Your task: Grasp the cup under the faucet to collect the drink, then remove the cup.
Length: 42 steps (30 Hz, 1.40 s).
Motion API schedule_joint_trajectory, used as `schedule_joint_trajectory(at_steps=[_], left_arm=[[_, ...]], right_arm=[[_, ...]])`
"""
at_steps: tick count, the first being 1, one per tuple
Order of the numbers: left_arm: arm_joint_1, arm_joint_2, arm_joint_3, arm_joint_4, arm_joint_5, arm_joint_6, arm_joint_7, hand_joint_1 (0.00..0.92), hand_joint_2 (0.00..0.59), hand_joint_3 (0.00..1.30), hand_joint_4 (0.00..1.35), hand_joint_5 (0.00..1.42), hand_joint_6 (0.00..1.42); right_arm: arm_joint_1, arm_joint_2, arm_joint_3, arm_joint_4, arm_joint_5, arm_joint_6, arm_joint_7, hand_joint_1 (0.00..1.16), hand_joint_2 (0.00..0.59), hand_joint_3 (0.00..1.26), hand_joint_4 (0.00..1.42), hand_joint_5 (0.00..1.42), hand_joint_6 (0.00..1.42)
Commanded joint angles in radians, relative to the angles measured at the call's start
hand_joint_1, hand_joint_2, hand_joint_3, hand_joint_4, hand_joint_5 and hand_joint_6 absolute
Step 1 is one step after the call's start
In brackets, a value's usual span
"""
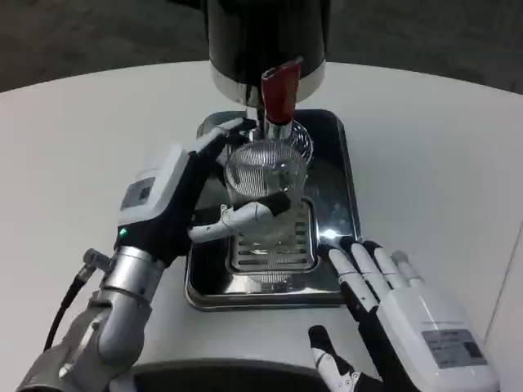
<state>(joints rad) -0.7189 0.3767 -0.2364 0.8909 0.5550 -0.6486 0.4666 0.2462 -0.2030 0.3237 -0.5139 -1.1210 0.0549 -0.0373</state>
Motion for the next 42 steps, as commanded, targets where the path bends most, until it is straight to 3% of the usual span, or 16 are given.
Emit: schedule_joint_trajectory(at_steps=[1, 5, 9, 13, 17, 19, 22, 32, 38, 42], left_arm=[[0.071, 0.027, 0.047, -0.070, -0.066, -0.043, -0.041, 0.001, 0.000, 0.19, 0.30, 0.56, 0.41], [0.193, 0.043, 0.149, -0.209, -0.246, -0.045, -0.165, 0.000, 0.023, 0.15, 0.28, 0.53, 0.38], [0.324, 0.042, 0.252, -0.434, -0.505, 0.043, -0.350, 0.000, 0.078, 0.08, 0.23, 0.53, 0.46], [0.387, 0.053, 0.311, -0.597, -0.676, 0.135, -0.512, 0.000, 0.096, 0.00, 0.01, 0.30, 0.27], [0.377, 0.103, 0.340, -0.671, -0.884, 0.198, -0.790, 0.000, 0.112, 0.00, 0.00, 0.02, 0.03], [0.372, 0.111, 0.358, -0.706, -0.939, 0.229, -0.870, 0.000, 0.115, 0.00, 0.00, 0.00, 0.00], [0.368, 0.119, 0.387, -0.785, -0.990, 0.272, -0.937, 0.000, 0.140, 0.00, 0.00, 0.00, 0.00], [0.260, 0.164, 0.455, -1.005, -1.070, 0.417, -1.019, 0.000, 0.135, 0.00, 0.00, 0.00, 0.00], [0.179, 0.166, 0.448, -0.984, -1.059, 0.469, -1.059, 0.000, 0.131, 0.00, 0.00, 0.00, 0.00], [0.109, 0.149, 0.408, -0.909, -1.063, 0.551, -1.105, 0.000, 0.121, 0.00, 0.00, 0.00, 0.00]], right_arm=[[0.006, 0.010, 0.005, 0.006, 0.002, 0.010, 0.002, 0.31, 0.514, 0.07, 0.00, 0.00, 0.02], [0.011, 0.011, 0.006, 0.001, 0.000, 0.011, 0.003, 0.31, 0.514, 0.07, 0.00, 0.00, 0.02], [0.013, 0.014, 0.007, -0.001, -0.001, 0.027, 0.023, 0.30, 0.514, 0.08, 0.00, 0.00, 0.02], [0.012, 0.014, 0.006, -0.008, -0.003, 0.034, 0.026, 0.30, 0.514, 0.07, 0.00, 0.00, 0.02], [0.014, 0.016, 0.012, -0.018, -0.006, 0.036, 0.028, 0.30, 0.514, 0.07, 0.00, 0.00, 0.02], [0.018, 0.018, 0.015, -0.024, -0.009, 0.038, 0.028, 0.30, 0.514, 0.07, 0.00, 0.00, 0.02], [0.028, 0.021, 0.020, -0.037, -0.014, 0.040, 0.028, 0.30, 0.514, 0.07, 0.00, 0.00, 0.02], [0.064, 0.033, 0.023, -0.074, -0.029, 0.046, 0.028, 0.30, 0.510, 0.07, 0.00, 0.00, 0.02], [0.080, 0.034, 0.011, -0.091, -0.029, 0.043, 0.027, 0.30, 0.510, 0.07, 0.00, 0.00, 0.02], [0.096, 0.035, 0.007, -0.102, -0.029, 0.042, 0.024, 0.30, 0.510, 0.07, 0.00, 0.00, 0.02]])
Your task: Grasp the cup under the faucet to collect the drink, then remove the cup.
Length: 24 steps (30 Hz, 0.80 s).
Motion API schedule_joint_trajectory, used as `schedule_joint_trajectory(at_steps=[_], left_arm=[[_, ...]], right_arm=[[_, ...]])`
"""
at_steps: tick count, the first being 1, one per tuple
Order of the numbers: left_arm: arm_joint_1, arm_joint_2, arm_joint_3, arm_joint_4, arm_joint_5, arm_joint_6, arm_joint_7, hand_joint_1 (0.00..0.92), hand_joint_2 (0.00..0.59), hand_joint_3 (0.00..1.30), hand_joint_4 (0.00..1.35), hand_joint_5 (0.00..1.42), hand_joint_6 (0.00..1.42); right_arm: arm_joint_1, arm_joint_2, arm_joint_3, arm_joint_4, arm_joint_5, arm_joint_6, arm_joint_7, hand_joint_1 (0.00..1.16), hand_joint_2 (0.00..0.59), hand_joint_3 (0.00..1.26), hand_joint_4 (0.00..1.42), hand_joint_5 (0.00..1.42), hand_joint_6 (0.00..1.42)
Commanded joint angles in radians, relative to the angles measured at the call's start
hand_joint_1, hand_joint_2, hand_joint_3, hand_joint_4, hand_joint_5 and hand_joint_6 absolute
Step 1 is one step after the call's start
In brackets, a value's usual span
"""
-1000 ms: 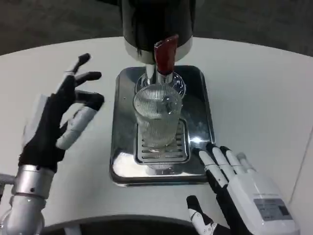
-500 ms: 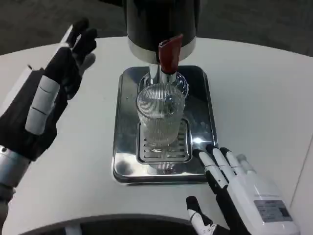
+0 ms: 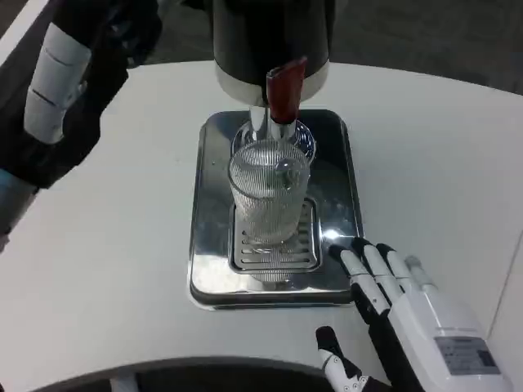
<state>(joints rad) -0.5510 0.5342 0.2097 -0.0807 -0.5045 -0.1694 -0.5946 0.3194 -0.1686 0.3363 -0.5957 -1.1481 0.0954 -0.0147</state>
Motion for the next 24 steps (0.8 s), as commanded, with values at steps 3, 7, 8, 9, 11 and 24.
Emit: schedule_joint_trajectory(at_steps=[3, 7, 8, 9, 11, 24], left_arm=[[-0.091, -0.020, -0.061, 0.096, 0.008, 0.099, -0.075, 0.000, 0.119, 0.00, 0.00, 0.00, 0.00], [-0.124, -0.040, -0.098, 0.133, 0.034, 0.107, -0.105, 0.000, 0.113, 0.00, 0.00, 0.00, 0.00], [-0.130, -0.046, -0.106, 0.142, 0.042, 0.106, -0.109, 0.000, 0.113, 0.00, 0.00, 0.00, 0.00], [-0.134, -0.051, -0.112, 0.149, 0.050, 0.103, -0.112, 0.000, 0.112, 0.00, 0.00, 0.00, 0.00], [-0.142, -0.062, -0.121, 0.162, 0.066, 0.098, -0.118, 0.000, 0.111, 0.00, 0.00, 0.00, 0.00], [-0.172, -0.111, -0.175, 0.263, 0.181, 0.023, -0.168, 0.000, 0.114, 0.00, 0.00, 0.00, 0.00]], right_arm=[[0.031, 0.004, -0.008, -0.023, 0.000, 0.001, 0.000, 0.30, 0.510, 0.07, 0.00, 0.00, 0.02], [0.040, 0.007, -0.011, -0.026, 0.001, 0.000, -0.004, 0.30, 0.509, 0.07, 0.00, 0.00, 0.02], [0.041, 0.008, -0.013, -0.027, 0.002, 0.000, -0.004, 0.30, 0.509, 0.07, 0.00, 0.00, 0.02], [0.042, 0.009, -0.014, -0.028, 0.003, 0.000, -0.003, 0.30, 0.509, 0.07, 0.00, 0.00, 0.03], [0.044, 0.011, -0.017, -0.029, 0.005, 0.002, -0.004, 0.30, 0.509, 0.07, 0.00, 0.00, 0.03], [0.059, 0.019, -0.024, -0.036, 0.006, 0.003, -0.003, 0.30, 0.508, 0.07, 0.00, 0.00, 0.03]])
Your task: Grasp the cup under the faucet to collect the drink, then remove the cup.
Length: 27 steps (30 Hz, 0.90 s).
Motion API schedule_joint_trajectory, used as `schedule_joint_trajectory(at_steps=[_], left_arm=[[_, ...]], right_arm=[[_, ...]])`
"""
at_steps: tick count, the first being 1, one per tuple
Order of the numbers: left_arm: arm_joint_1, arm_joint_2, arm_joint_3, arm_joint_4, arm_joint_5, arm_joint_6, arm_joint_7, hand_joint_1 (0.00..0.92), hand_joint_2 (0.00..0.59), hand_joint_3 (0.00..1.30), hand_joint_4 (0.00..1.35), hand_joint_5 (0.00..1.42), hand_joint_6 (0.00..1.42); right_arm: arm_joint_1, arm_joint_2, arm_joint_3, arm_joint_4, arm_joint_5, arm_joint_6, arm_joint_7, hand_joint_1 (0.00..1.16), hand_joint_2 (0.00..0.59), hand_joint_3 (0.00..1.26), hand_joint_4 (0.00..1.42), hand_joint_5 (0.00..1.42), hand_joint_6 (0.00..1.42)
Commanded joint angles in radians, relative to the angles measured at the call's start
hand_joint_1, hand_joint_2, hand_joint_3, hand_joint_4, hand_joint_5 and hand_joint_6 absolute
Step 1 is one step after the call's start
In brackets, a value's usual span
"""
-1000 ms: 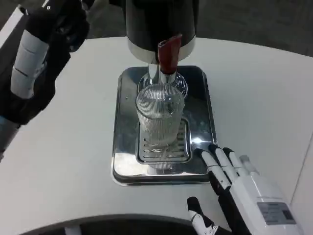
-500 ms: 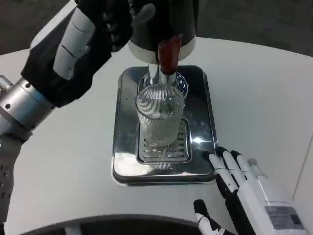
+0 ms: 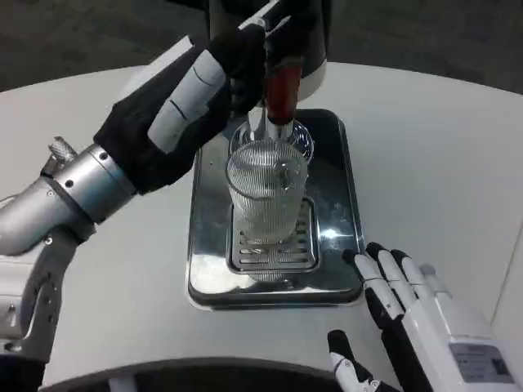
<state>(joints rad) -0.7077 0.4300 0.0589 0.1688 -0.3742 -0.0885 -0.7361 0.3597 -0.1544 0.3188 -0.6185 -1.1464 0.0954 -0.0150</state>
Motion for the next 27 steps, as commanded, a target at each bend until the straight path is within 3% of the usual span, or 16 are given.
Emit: schedule_joint_trajectory(at_steps=[1, 8, 23, 27], left_arm=[[-0.013, -0.007, -0.029, 0.011, 0.063, -0.071, -0.032, 0.000, 0.115, 0.00, 0.00, 0.00, 0.00], [0.003, 0.005, -0.042, 0.007, 0.113, -0.155, -0.053, 0.000, 0.127, 0.00, 0.00, 0.02, 0.00], [0.022, 0.104, -0.068, 0.000, 0.323, -0.436, -0.024, 0.000, 0.130, 0.00, 0.00, 0.04, 0.02], [0.022, 0.130, -0.078, 0.000, 0.380, -0.499, -0.001, 0.000, 0.138, 0.00, 0.00, 0.05, 0.02]], right_arm=[[0.019, 0.005, -0.007, -0.013, 0.004, 0.003, -0.002, 0.30, 0.508, 0.07, 0.00, 0.00, 0.03], [0.021, 0.013, -0.003, -0.006, 0.007, 0.004, -0.008, 0.30, 0.508, 0.07, 0.00, 0.00, 0.07], [-0.011, 0.031, 0.021, 0.029, -0.002, 0.007, -0.005, 0.30, 0.503, 0.07, 0.00, 0.00, 0.08], [-0.012, 0.039, 0.022, 0.034, 0.006, 0.002, -0.020, 0.30, 0.488, 0.02, 0.00, 0.00, 0.10]])
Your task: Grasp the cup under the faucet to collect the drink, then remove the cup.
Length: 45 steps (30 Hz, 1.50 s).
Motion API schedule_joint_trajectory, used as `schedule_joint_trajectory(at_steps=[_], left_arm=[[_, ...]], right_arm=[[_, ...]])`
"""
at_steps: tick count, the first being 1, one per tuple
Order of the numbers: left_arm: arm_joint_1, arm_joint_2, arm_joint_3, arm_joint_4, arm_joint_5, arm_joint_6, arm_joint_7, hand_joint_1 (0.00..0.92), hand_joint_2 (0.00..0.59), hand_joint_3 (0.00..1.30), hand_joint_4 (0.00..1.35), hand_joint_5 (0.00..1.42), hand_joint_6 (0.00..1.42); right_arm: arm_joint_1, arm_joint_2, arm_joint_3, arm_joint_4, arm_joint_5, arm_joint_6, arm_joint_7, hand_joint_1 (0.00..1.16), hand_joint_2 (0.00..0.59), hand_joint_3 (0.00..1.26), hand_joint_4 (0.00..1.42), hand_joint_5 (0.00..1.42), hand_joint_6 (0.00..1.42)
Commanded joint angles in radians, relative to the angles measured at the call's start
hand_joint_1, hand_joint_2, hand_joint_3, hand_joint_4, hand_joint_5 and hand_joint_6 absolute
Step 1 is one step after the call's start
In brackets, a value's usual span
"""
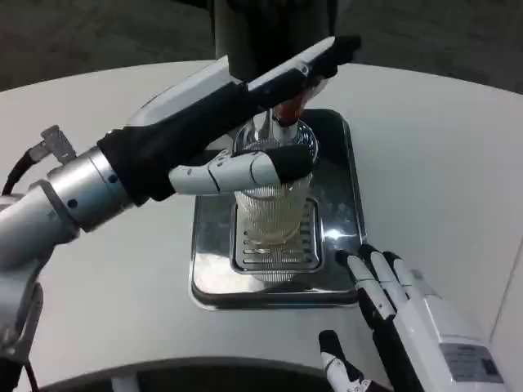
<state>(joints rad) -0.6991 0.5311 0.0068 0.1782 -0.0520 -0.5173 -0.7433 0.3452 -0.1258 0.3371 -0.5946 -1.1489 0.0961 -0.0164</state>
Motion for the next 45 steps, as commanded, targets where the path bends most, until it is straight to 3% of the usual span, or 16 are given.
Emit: schedule_joint_trajectory(at_steps=[1, 9, 12, 16, 24, 29, 36, 45], left_arm=[[0.013, 0.032, -0.029, -0.008, 0.061, -0.077, 0.011, 0.000, 0.139, 0.00, 0.00, 0.05, 0.02], [0.011, 0.058, -0.035, 0.029, 0.064, -0.144, 0.026, 0.000, 0.141, 0.00, 0.00, 0.05, 0.02], [0.019, 0.056, -0.034, 0.028, 0.053, -0.147, 0.030, 0.000, 0.141, 0.00, 0.00, 0.05, 0.02], [0.023, 0.057, -0.034, 0.030, 0.058, -0.148, 0.037, 0.000, 0.142, 0.00, 0.00, 0.05, 0.02], [0.030, 0.061, -0.037, 0.020, 0.057, -0.137, 0.037, 0.000, 0.107, 0.00, 0.00, 0.03, 0.01], [0.036, 0.065, -0.036, 0.014, 0.061, -0.135, 0.043, 0.000, 0.105, 0.00, 0.00, 0.03, 0.01], [0.038, 0.070, -0.035, -0.001, 0.055, -0.132, 0.042, 0.000, 0.090, 0.00, 0.00, 0.02, 0.00], [0.044, 0.079, -0.031, -0.005, 0.052, -0.125, 0.042, 0.000, 0.083, 0.00, 0.00, 0.02, 0.00]], right_arm=[[0.002, 0.011, 0.004, 0.011, 0.010, 0.000, -0.024, 0.30, 0.484, 0.02, 0.00, 0.00, 0.10], [-0.064, 0.060, 0.001, 0.048, 0.061, 0.027, -0.021, 0.31, 0.397, 0.00, 0.00, 0.00, 0.11], [-0.117, 0.099, -0.008, 0.083, 0.108, 0.053, -0.019, 0.32, 0.376, 0.00, 0.00, 0.00, 0.11], [-0.189, 0.125, -0.023, 0.131, 0.154, 0.082, -0.014, 0.33, 0.347, 0.00, 0.00, 0.00, 0.10], [-0.326, 0.138, -0.040, 0.222, 0.221, 0.124, -0.022, 0.37, 0.301, 0.00, 0.00, 0.00, 0.11], [-0.384, 0.172, -0.041, 0.274, 0.252, 0.165, -0.046, 0.40, 0.276, 0.00, 0.00, 0.00, 0.10], [-0.454, 0.180, -0.054, 0.366, 0.343, 0.129, -0.118, 0.46, 0.241, 0.00, 0.00, 0.00, 0.07], [-0.566, 0.195, -0.049, 0.488, 0.436, 0.126, -0.147, 0.56, 0.220, 0.00, 0.00, 0.00, 0.00]])
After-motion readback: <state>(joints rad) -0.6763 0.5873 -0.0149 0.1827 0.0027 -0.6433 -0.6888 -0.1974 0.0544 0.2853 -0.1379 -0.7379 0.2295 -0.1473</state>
